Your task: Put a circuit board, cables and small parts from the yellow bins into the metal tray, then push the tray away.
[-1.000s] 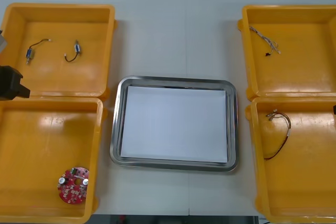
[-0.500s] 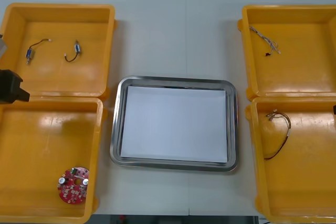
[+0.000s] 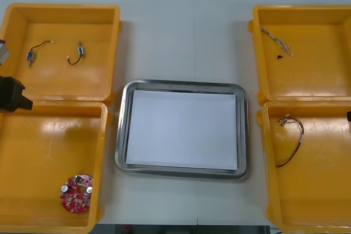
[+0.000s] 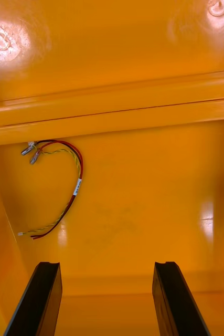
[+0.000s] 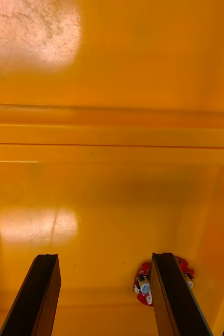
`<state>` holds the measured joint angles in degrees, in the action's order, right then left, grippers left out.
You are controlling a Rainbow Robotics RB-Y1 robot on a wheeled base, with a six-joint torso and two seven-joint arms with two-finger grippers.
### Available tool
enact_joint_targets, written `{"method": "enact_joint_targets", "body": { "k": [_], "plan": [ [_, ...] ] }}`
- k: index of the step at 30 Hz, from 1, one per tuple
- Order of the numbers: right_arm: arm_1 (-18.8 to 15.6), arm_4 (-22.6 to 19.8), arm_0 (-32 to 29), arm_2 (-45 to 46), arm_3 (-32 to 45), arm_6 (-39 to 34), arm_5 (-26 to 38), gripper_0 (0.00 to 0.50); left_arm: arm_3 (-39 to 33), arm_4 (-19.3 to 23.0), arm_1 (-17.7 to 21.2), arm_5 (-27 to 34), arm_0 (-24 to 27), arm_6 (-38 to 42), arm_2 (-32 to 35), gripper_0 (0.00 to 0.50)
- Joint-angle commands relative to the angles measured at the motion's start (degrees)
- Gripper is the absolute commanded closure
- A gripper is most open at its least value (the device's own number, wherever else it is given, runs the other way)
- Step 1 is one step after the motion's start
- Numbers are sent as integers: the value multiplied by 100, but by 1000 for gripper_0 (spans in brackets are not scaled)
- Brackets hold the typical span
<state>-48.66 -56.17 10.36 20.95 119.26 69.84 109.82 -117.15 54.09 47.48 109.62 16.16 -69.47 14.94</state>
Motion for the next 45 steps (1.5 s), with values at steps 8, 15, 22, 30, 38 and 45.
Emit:
{"method": "enact_joint_targets", "body": {
  "k": [8, 15, 22, 30, 38, 45],
  "plan": [
    [-117, -52, -192, 67, 326, -32, 18, 0, -994, 295, 525, 38, -1018, -445, 140, 0],
    [-29, 115, -456, 67, 792, -111, 18, 0, -1468, 471, 710, -406, -1633, -436, 114, 0],
    [305, 291, -588, 67, 1038, -261, 18, 0, -1855, 471, 965, -1057, -2178, -340, -106, 0],
    [709, 590, -737, 67, 1205, -401, 18, 0, -2092, 392, 1343, -2006, -2785, -234, -431, 0],
    [1131, 766, -931, 49, 1231, -559, 18, 0, -2154, 22, 1597, -2938, -3172, -146, -958, 0],
    [1359, 1047, -1159, -276, 1258, -990, -40, 0, -2145, -338, 1720, -3359, -3277, -76, -1512, 0]
  ]
}}
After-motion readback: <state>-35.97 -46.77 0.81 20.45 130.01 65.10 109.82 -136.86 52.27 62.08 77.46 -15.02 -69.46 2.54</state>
